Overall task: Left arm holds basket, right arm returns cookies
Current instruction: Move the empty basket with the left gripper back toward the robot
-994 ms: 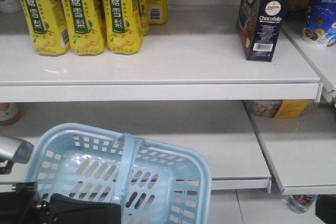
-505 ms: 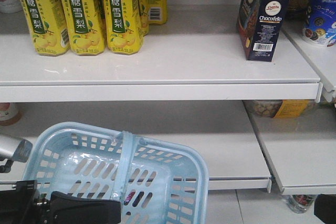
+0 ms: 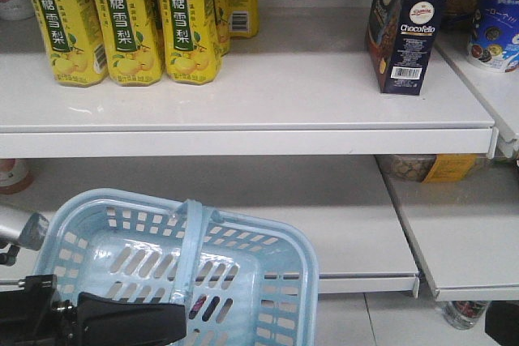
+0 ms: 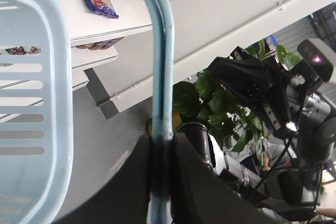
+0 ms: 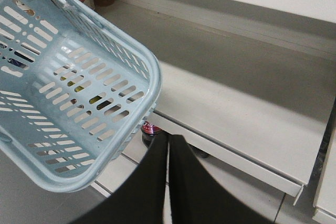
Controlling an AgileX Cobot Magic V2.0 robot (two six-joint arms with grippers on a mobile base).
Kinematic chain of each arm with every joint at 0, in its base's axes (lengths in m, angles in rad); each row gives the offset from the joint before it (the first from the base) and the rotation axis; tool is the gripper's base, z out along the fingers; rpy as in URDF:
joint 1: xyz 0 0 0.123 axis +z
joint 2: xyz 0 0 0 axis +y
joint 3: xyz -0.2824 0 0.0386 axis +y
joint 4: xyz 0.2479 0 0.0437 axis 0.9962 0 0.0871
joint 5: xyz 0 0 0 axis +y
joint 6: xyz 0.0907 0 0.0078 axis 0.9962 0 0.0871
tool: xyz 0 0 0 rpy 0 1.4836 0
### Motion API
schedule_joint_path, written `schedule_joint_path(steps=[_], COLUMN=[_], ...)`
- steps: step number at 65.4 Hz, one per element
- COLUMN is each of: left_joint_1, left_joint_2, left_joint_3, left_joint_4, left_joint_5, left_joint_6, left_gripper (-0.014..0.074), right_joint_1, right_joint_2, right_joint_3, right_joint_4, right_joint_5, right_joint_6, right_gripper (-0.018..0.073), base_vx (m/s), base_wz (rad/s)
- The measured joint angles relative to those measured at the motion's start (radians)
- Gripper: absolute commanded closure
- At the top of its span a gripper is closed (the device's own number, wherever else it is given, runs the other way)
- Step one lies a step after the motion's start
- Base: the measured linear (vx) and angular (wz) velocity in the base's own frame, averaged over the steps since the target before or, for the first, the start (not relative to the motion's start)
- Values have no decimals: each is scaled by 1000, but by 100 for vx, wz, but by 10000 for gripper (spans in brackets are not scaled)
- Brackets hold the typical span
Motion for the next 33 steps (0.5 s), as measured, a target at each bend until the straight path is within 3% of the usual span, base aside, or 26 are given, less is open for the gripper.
schedule_joint_path(steps=[21,28,33], left_joint_1=[0,0,0], left_joint_2=[-4,-42,-86], left_joint_3=[0,0,0], left_joint_4=[-1,32,120], left_joint_5=[22,21,10], left_joint_6=[-107,-196,-310], left_gripper=[603,603,603], right_joint_1=[0,0,0], right_joint_2=[0,0,0], right_joint_3=[0,0,0], right_joint_4=[1,1,1], right_joint_5=[3,4,4], right_joint_6=[0,0,0], right_gripper=[563,563,563], base_vx=[0,0,0], base_wz=[0,0,0])
